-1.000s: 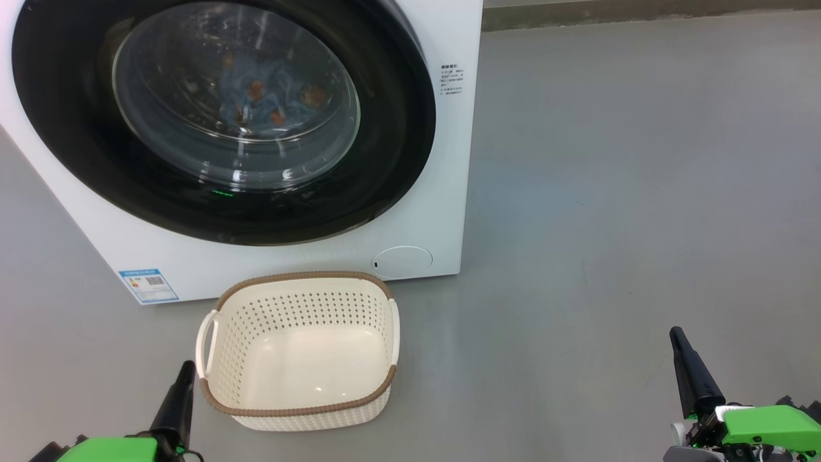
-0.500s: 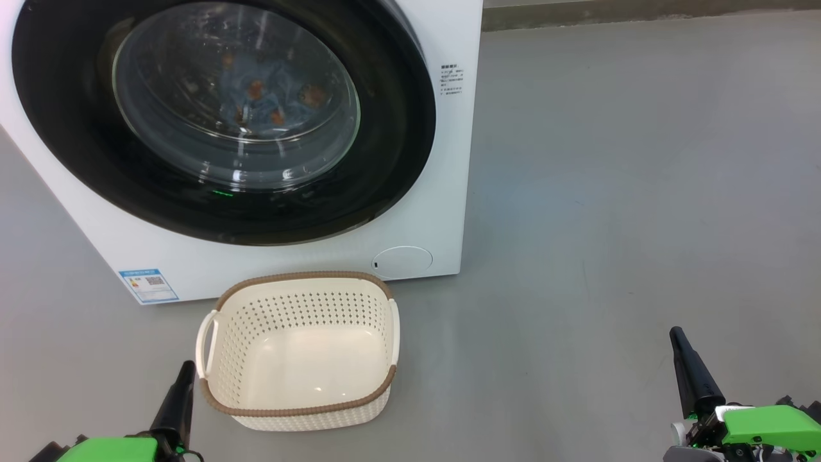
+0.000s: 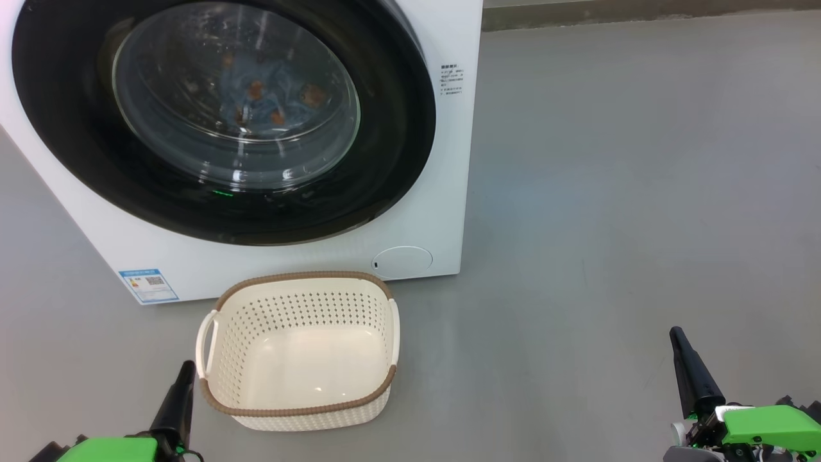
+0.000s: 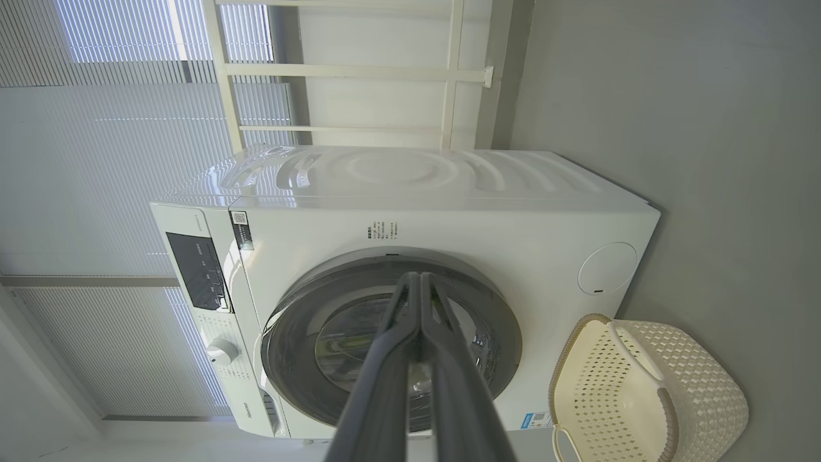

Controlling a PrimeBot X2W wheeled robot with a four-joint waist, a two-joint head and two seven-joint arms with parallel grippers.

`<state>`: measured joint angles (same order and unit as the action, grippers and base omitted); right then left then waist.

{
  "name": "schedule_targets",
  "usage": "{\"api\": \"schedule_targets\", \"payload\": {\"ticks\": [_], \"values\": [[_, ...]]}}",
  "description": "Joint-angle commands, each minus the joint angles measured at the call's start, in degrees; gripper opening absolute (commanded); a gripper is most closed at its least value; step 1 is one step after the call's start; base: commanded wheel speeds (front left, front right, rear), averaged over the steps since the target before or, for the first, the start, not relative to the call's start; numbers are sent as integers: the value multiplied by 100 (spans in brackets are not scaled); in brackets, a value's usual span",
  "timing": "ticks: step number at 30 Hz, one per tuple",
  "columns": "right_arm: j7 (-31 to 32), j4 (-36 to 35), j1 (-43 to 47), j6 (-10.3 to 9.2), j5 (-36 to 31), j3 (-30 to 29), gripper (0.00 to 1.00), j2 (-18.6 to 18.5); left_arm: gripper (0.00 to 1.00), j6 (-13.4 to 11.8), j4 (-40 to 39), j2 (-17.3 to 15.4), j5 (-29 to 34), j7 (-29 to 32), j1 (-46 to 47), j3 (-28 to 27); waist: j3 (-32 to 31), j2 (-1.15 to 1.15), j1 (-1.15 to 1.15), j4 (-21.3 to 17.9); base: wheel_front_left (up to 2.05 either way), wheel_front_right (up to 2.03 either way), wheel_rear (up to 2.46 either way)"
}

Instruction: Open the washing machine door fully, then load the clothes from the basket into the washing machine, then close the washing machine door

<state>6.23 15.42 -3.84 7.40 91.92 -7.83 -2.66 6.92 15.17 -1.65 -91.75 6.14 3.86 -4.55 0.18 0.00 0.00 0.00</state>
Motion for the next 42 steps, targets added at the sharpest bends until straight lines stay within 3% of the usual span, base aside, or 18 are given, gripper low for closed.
{"api": "schedule_targets", "payload": {"ticks": [1, 42], "values": [[28, -139, -235, 9, 22, 127, 0, -21, 0, 57, -113, -122, -43, 33, 232, -194, 0, 0, 0, 0, 0, 0, 0], [26, -140, -234, 9, 24, 129, 0, -21, 0, 57, -113, -122, -43, 33, 232, -194, 0, 0, 0, 0, 0, 0, 0]]}}
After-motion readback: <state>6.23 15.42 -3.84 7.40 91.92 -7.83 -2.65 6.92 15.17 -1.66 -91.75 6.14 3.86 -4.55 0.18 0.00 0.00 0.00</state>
